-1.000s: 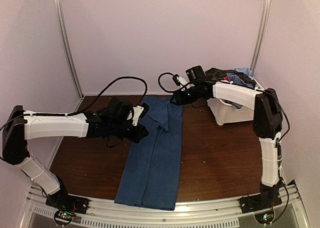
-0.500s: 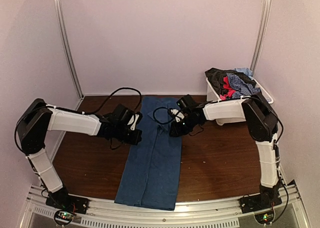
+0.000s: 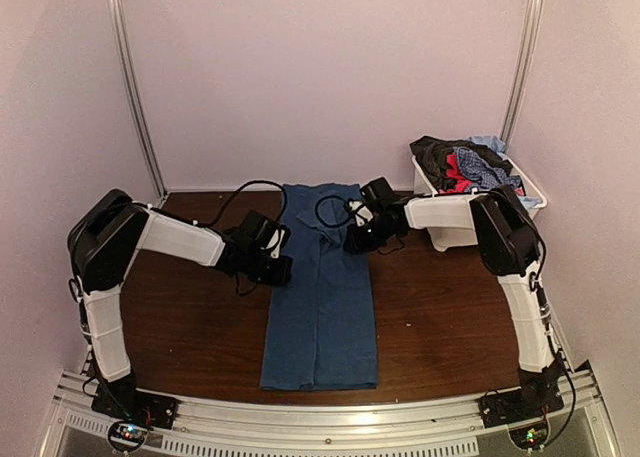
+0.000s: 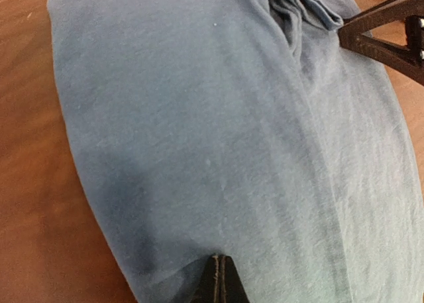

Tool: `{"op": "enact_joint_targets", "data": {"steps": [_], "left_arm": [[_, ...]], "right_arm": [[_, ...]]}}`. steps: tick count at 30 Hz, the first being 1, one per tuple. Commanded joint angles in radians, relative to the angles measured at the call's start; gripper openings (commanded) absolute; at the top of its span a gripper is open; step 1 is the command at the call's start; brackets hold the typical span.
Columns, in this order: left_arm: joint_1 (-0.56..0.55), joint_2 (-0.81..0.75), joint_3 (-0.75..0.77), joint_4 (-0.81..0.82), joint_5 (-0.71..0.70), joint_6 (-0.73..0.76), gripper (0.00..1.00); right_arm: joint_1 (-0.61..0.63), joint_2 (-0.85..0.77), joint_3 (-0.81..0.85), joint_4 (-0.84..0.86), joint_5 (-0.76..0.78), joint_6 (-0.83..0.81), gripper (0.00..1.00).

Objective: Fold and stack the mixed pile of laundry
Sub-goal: Pick up the rectangle-folded T-shirt from the center of the board.

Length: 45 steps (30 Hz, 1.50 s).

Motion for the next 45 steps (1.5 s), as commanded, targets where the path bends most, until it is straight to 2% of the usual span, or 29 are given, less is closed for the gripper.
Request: {"op": "enact_joint_targets", "data": {"steps": [1, 4, 7, 11, 14, 19, 23, 30, 38, 45], "left_arm": [[0.024, 0.082, 0.075, 0.022, 0.027, 0.003, 0.0], [0.038, 0.084, 0.103, 0.022, 0.038, 0.009, 0.01], [0.035, 0.01, 0.093, 0.017, 0.057, 0.037, 0.11], [0.012, -0.172, 0.009, -0.007, 0.079, 0.054, 0.28], [-0.021, -0.285, -0.069, -0.074, 0.062, 0.06, 0.33], [-0.104, -0.471, -0.269, -0.102, 0.073, -0.013, 0.35], [-0.242, -0.588, -0.407, -0.136, 0.045, -0.115, 0.37], [-0.365, -0.699, -0.561, -0.088, 0.032, -0.317, 0.36], [-0.413, -0.664, -0.635, -0.014, 0.021, -0.457, 0.33], [-0.445, -0.632, -0.641, 0.005, 0.016, -0.499, 0.31]], "right_arm": [[-0.026, 0.084, 0.075, -0.067, 0.043, -0.019, 0.2], [-0.031, 0.092, 0.14, -0.105, 0.03, -0.026, 0.25], [-0.03, -0.005, 0.114, -0.102, -0.017, -0.034, 0.33], [-0.029, -0.219, -0.054, -0.059, -0.11, -0.012, 0.45], [-0.022, -0.379, -0.21, -0.048, -0.148, 0.016, 0.49], [0.011, -0.595, -0.497, -0.04, -0.209, 0.074, 0.5], [0.069, -0.736, -0.712, -0.01, -0.24, 0.15, 0.5], [0.19, -0.833, -0.987, 0.127, -0.272, 0.324, 0.49], [0.293, -0.828, -1.073, 0.148, -0.203, 0.417, 0.49], [0.334, -0.825, -1.097, 0.138, -0.178, 0.449, 0.46]]}}
